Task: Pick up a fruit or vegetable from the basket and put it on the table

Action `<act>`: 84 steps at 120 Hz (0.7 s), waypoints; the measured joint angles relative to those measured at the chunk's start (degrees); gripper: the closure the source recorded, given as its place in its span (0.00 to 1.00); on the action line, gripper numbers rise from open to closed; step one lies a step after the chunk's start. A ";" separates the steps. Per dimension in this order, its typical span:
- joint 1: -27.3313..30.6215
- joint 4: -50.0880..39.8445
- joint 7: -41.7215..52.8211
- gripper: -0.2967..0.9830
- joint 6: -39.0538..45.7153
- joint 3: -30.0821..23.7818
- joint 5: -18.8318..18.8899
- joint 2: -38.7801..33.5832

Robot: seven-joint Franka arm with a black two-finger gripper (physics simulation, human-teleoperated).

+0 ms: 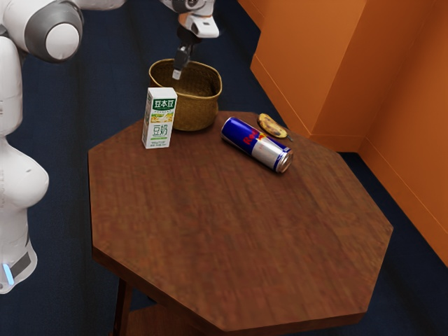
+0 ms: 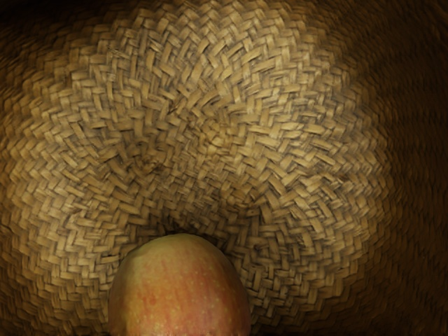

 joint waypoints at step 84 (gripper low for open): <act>0.89 -5.02 6.16 0.23 6.96 2.77 0.57 1.04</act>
